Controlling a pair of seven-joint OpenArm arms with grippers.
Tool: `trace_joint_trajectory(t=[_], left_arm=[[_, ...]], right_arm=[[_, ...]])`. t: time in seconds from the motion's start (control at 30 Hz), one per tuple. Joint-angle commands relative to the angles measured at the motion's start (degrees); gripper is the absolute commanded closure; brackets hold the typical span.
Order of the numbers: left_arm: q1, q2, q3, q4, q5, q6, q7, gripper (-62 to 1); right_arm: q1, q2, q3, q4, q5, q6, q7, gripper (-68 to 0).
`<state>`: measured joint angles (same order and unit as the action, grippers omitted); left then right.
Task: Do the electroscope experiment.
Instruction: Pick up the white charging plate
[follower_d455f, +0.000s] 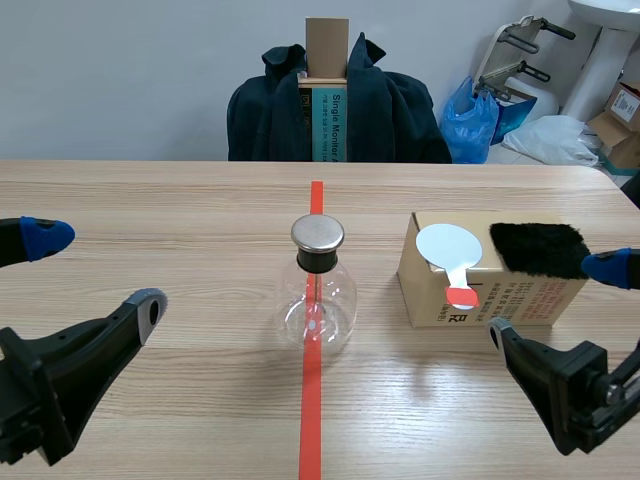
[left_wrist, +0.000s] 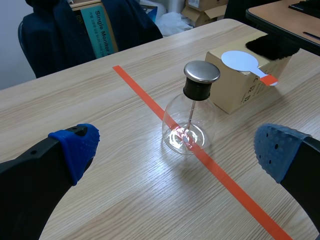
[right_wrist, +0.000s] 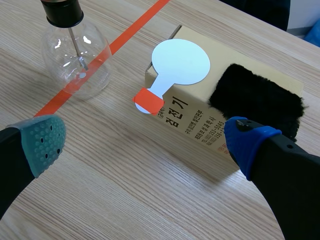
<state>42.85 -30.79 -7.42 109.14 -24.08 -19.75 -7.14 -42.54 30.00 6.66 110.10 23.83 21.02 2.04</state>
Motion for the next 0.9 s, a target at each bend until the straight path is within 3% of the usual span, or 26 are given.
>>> trace_joint_trajectory(t=[0.0, 0.67, 0.8, 0.87], left_arm=[[-0.17, 0.33, 0.33, 1.16, -0.17, -0.13, -0.81, -62.3], [-0.17, 0.46, 0.33, 1.16, -0.15, -0.13, -0.81, -62.3], [-0.17, 0.46, 0.33, 1.16, -0.13, -0.13, -0.79, -62.3], [-0.17, 0.46, 0.33, 1.16, -0.13, -0.13, -0.79, -62.3]], right_arm=[[0.79, 0.61, 0.57, 0.61, 0.66, -0.20, 0.87, -67.9], [0.79, 0.61, 0.57, 0.59, 0.26, -0.87, 2.19, -67.9], [0.79, 0.61, 0.57, 0.59, -5.92, -0.87, 4.07, -67.9], [0.79, 0.61, 0.57, 0.63, -11.87, -1.25, 6.86, -67.9]])
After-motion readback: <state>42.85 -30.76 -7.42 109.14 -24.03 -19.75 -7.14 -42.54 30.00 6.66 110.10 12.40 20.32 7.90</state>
